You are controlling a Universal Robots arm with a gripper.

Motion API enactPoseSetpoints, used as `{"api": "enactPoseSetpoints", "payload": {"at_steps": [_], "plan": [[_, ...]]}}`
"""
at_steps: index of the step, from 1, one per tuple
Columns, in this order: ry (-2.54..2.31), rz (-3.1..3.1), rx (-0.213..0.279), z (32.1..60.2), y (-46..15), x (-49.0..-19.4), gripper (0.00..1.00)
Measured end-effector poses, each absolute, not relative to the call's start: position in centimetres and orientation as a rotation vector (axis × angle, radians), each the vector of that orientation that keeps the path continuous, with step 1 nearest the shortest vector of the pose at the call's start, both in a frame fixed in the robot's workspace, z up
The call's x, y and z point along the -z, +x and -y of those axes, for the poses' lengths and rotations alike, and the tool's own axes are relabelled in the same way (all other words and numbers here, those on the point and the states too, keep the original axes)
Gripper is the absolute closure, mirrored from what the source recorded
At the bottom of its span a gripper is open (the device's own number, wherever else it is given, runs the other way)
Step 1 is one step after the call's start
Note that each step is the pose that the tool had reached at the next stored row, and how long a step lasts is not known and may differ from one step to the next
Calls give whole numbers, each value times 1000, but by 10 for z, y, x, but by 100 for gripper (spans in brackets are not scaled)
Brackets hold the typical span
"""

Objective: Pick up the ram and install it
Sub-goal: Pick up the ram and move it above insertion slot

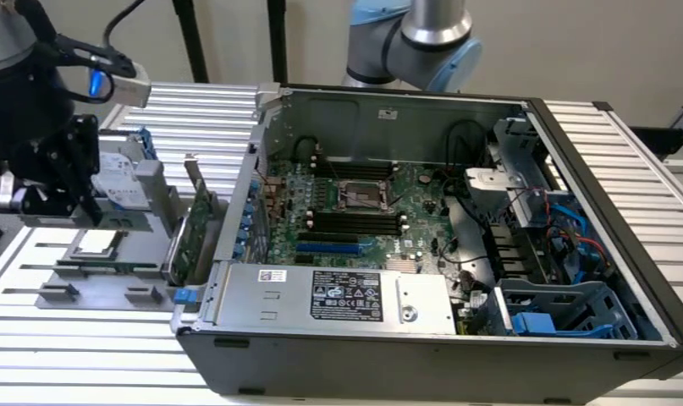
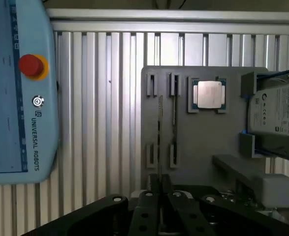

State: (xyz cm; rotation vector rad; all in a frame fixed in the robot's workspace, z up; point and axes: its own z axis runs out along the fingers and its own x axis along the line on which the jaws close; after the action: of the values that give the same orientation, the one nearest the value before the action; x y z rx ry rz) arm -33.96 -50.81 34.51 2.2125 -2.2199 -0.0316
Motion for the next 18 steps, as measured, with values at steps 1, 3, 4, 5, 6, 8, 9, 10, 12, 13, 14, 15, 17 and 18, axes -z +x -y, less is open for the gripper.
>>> {"api": "enactPoseSetpoints", "payload": {"at_steps": [1, 3, 4, 5, 6, 8, 9, 10, 12, 13, 14, 15, 17, 18], "plan": [[2213, 2220, 32, 508, -335, -350, 100], [2213, 2220, 32, 508, -326, -359, 100], [2213, 2220, 32, 508, -321, -363, 100], [2213, 2220, 33, 508, -317, -367, 100], [2213, 2221, 33, 508, -313, -370, 100], [2213, 2221, 34, 508, -304, -376, 100], [2214, 2221, 35, 508, -299, -379, 100], [2214, 2222, 36, 508, -294, -381, 100], [2216, 2224, 40, 508, -285, -382, 100], [2218, 2225, 43, 508, -281, -383, 100], [2219, 2226, 46, 508, -276, -383, 100], [2220, 2227, 49, 508, -272, -383, 100], [2222, 2229, 54, 508, -262, -384, 100], [2223, 2230, 56, 508, -258, -384, 100]]}}
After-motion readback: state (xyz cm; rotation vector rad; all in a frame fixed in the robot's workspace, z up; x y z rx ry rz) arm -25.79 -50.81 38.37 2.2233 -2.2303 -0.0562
